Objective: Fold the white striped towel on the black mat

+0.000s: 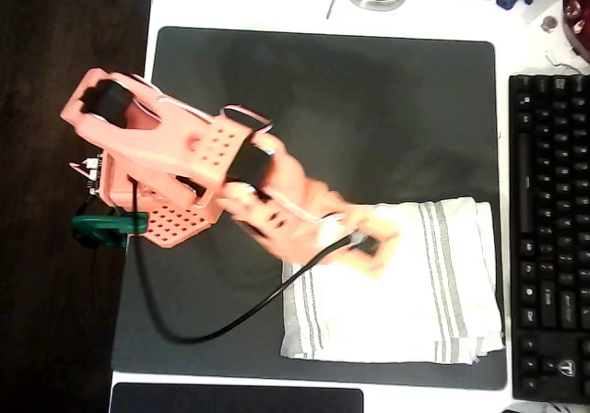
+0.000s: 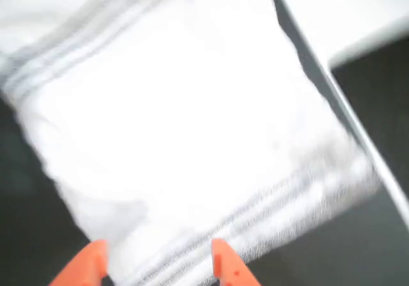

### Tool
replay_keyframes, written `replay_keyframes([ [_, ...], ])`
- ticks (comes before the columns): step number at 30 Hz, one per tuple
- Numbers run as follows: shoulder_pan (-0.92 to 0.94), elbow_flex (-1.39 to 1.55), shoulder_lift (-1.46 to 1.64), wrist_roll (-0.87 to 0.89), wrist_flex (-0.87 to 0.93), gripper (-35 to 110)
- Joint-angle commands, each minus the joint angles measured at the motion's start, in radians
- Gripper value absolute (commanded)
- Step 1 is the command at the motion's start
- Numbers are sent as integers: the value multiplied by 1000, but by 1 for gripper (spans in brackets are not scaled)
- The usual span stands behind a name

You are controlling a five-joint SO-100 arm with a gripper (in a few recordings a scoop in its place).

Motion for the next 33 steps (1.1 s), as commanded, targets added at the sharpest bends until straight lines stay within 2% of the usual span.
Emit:
replay_keyframes([
  [1,55,199,354,49,52,25],
  [4,71,316,491,144,87,25],
  [8,114,351,440,233,55,25],
  [15,230,422,213,334,-206,27],
  [22,310,410,-9,416,-347,26],
  [33,224,367,-184,511,-436,8],
])
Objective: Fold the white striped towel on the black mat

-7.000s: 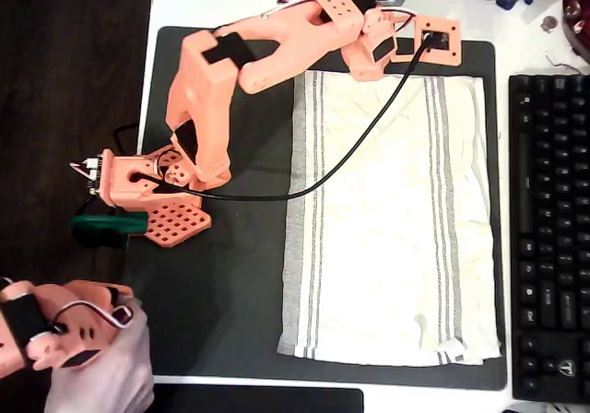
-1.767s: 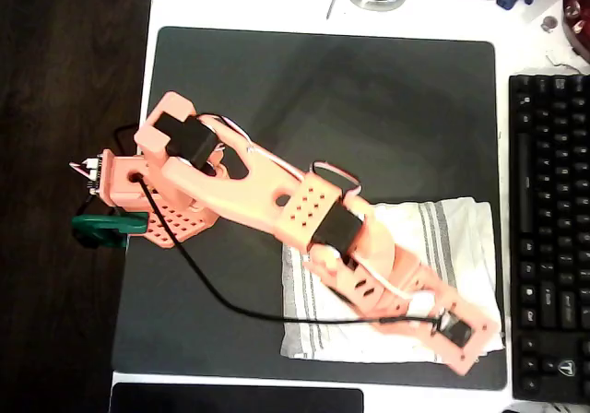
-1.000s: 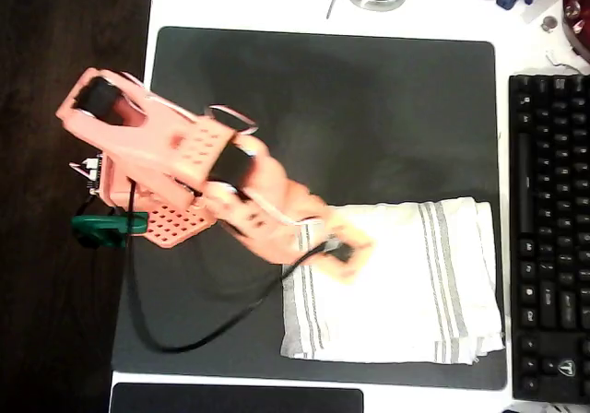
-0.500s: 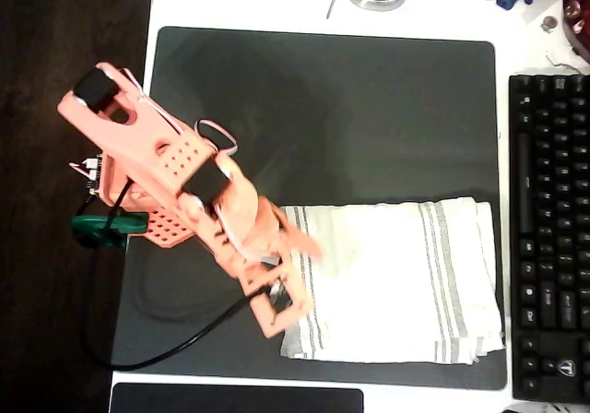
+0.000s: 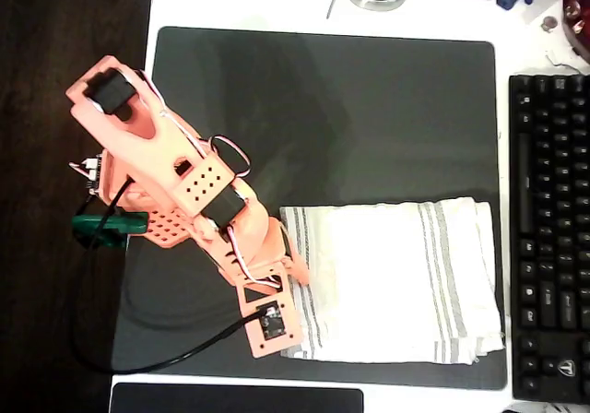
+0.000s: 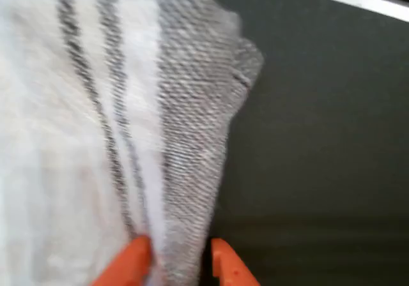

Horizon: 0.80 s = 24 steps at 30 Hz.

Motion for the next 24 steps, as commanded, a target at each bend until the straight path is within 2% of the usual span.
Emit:
replay_keyframes([
  [1,-26,-5,-23,5,12,6],
  [3,-40,-20,-23,17,26,1],
  [9,-63,-84,11,28,150,0],
  [19,0,-299,278,-54,644,0],
  [24,11,-446,298,-71,758,0],
])
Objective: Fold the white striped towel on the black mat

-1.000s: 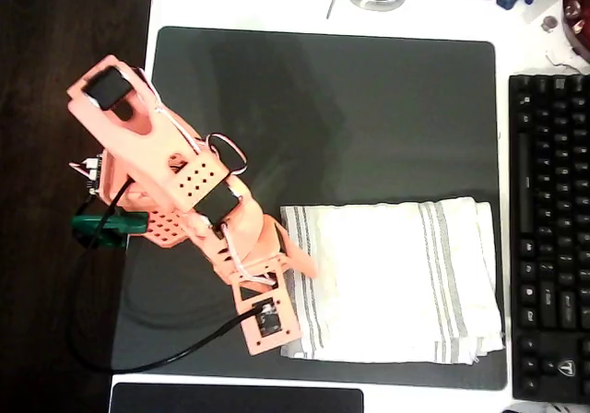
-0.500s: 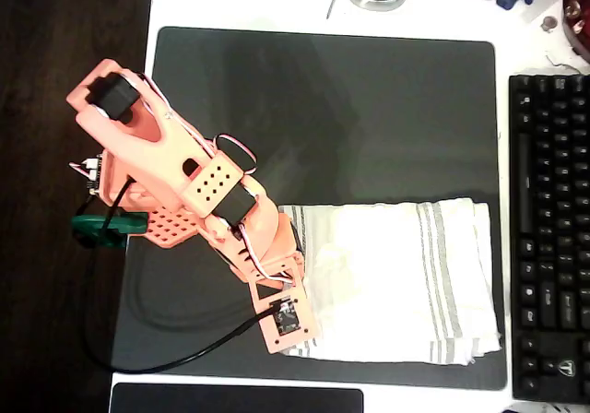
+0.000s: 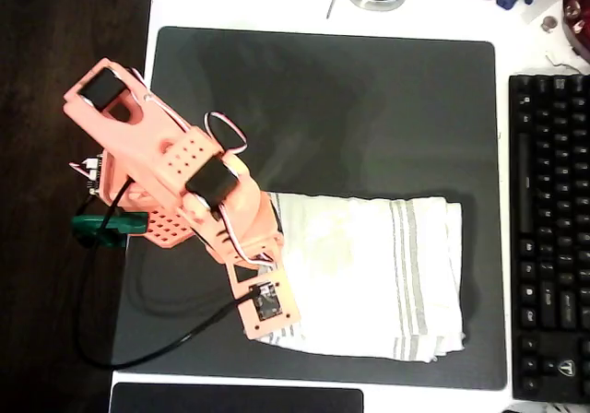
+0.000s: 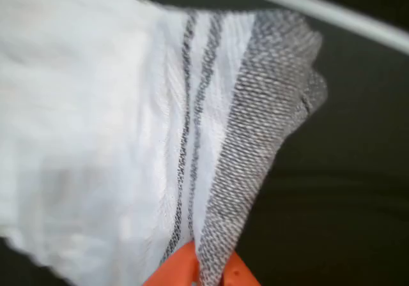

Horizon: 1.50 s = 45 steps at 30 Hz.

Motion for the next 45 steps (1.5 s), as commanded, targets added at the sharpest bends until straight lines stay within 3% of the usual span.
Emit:
replay_keyframes([
  [1,11,-92,23,-20,57,0],
  [11,-178,-94,-12,265,-229,0],
  [19,-319,-107,-124,383,-485,0],
  [23,-365,-190,-245,411,-561,0],
  [32,-388,-160,-468,425,-959,0],
  [38,-347,-117,-448,377,-873,0],
  [45,-264,-81,-308,308,-486,0],
])
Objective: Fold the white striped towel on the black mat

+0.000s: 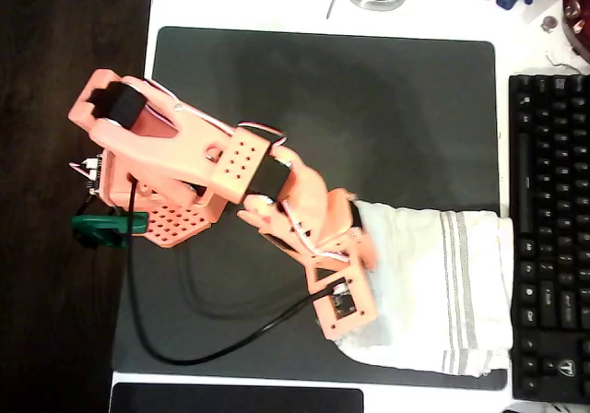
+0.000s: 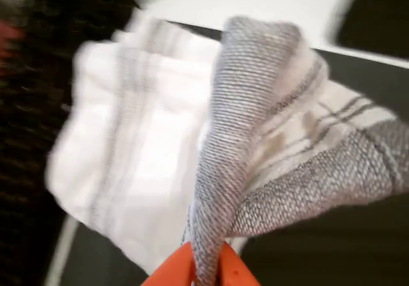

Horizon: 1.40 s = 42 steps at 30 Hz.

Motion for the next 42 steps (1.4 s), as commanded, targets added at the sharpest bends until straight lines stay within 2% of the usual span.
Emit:
replay_keyframes([
  [1,46,8,109,-31,150,0],
  [6,107,-2,259,-87,407,0],
  [11,176,-11,319,-166,589,0],
  [16,247,-11,387,-250,718,0],
  [20,244,-104,400,-224,744,0],
  [29,92,-282,307,-67,615,0],
  [42,-94,-186,-26,43,110,0],
])
